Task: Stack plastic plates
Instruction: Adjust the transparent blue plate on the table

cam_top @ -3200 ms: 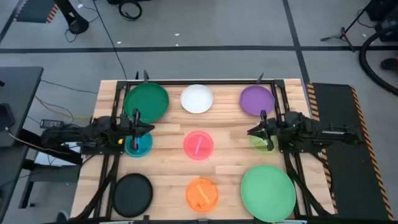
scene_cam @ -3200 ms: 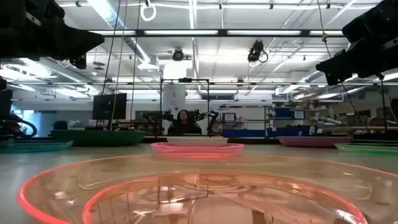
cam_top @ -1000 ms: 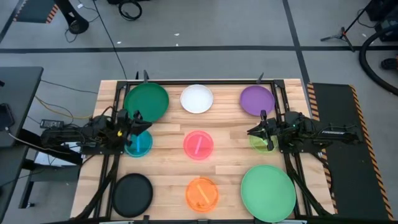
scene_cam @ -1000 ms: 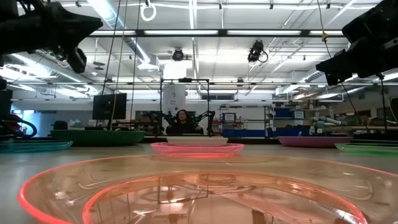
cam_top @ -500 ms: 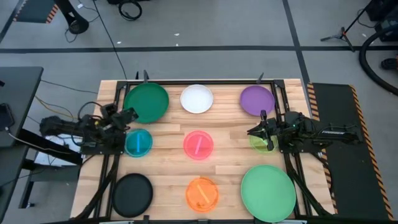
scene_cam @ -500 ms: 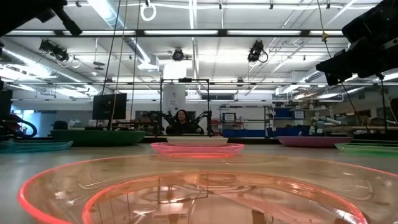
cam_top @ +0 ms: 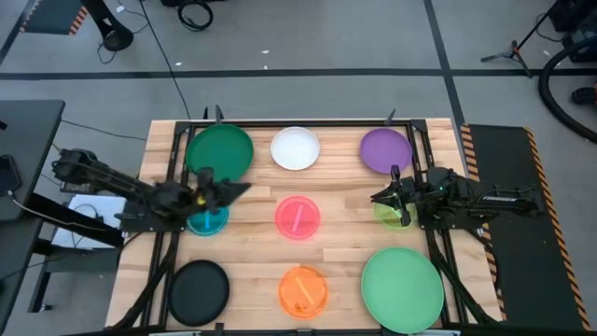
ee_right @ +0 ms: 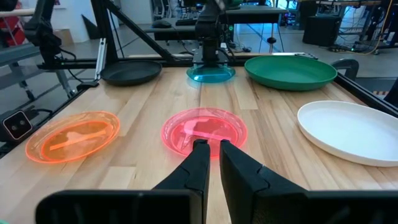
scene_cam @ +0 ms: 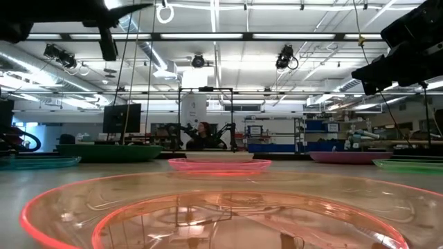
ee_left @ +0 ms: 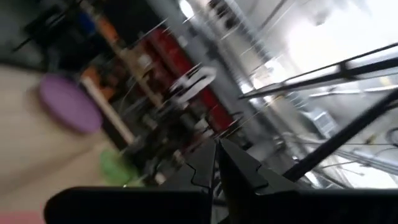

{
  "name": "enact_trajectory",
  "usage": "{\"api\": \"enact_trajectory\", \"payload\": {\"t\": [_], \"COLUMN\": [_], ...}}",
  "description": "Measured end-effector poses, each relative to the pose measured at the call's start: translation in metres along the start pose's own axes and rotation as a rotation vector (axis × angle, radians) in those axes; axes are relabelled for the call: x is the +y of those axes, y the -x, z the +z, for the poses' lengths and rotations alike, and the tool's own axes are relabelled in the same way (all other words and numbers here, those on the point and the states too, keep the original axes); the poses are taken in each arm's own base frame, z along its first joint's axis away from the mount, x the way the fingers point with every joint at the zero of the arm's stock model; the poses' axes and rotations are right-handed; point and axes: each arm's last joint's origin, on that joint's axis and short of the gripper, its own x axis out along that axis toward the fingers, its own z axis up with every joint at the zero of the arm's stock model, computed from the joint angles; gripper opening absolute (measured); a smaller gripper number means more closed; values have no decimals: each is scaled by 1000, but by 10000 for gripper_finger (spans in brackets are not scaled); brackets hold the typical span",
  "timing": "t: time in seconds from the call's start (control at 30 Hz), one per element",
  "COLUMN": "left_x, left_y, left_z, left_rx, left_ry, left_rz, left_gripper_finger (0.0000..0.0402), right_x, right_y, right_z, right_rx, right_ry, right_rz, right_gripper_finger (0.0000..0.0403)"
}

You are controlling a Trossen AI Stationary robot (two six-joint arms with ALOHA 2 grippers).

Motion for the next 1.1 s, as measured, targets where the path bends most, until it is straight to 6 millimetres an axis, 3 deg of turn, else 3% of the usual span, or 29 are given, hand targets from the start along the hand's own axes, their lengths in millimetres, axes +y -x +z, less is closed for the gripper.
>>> {"api": "enact_trajectory", "payload": {"t": [0.17, 0.33, 0.5, 0.57, 0.7, 0.87, 1.0, 1.1], "left_x": [29, 67, 79, 72, 39, -3, -4, 1], "left_y": [-12, -11, -13, -18, -35, -53, -54, -57], "left_z": [-22, -39, -49, -54, -65, -72, -66, -64], "left_rx": [80, 172, 244, 267, 359, 506, 572, 526], "left_ry": [73, 156, 236, 237, 175, 29, -120, -98], "left_rz": [215, 490, 554, 537, 483, 653, 989, 1103], "left_gripper_finger": [79, 140, 189, 195, 193, 182, 167, 157], "right_x": [0, 0, 0, 0, 0, 0, 0, 0], "right_y": [0, 0, 0, 0, 0, 0, 0, 0], "right_z": [0, 0, 0, 0, 0, 0, 0, 0], "right_rx": [0, 0, 0, 0, 0, 0, 0, 0], "right_ry": [0, 0, 0, 0, 0, 0, 0, 45], "right_rz": [0, 0, 0, 0, 0, 0, 0, -1], "right_gripper_finger": [47, 47, 47, 47, 47, 47, 47, 47]}}
